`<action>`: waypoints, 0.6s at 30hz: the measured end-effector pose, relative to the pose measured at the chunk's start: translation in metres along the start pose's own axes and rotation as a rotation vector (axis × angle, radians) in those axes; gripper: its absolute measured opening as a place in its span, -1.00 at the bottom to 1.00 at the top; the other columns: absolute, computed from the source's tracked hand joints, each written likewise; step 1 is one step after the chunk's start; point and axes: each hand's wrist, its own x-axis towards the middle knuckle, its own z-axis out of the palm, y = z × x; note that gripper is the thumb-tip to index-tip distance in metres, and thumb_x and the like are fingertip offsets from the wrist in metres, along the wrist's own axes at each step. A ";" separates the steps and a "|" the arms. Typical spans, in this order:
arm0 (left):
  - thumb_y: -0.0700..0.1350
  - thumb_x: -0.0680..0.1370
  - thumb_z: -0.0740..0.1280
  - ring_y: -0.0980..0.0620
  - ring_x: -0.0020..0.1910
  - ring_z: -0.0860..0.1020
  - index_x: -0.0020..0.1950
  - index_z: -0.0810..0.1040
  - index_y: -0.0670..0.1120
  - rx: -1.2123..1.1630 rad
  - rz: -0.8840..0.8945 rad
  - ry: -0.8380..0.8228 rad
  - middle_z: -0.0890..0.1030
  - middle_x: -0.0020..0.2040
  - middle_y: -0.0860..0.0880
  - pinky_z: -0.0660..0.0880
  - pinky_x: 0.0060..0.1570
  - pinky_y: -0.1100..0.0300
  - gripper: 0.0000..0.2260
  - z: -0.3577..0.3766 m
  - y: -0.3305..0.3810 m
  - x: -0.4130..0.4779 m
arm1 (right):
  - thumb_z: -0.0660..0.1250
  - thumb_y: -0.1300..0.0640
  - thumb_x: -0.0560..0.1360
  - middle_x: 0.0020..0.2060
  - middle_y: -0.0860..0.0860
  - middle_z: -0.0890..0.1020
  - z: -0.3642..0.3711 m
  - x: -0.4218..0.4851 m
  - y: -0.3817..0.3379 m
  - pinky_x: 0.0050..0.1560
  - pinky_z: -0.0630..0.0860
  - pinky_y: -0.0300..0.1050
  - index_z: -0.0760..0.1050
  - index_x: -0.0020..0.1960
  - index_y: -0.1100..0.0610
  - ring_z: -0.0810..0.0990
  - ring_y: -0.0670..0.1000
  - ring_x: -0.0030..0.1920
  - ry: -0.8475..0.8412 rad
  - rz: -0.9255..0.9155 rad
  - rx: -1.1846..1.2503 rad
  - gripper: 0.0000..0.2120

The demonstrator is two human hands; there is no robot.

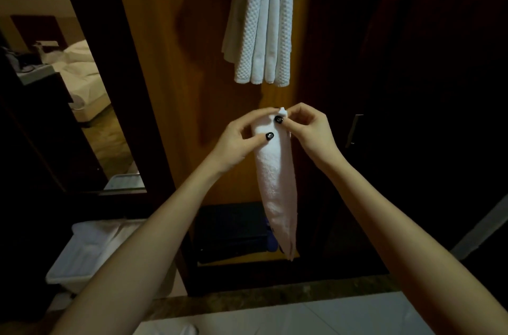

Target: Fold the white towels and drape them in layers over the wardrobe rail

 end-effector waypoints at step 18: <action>-0.34 0.50 0.34 0.18 0.01 0.54 -0.04 0.58 -0.10 -0.037 -0.090 0.480 0.60 -0.04 0.12 0.44 0.06 0.28 -0.84 -0.008 -0.035 0.054 | 0.42 0.13 0.50 -0.07 -0.12 0.55 0.026 -0.060 0.093 -0.09 0.42 -0.38 0.49 0.10 0.11 0.51 -0.19 -0.04 0.008 0.262 -0.235 -0.79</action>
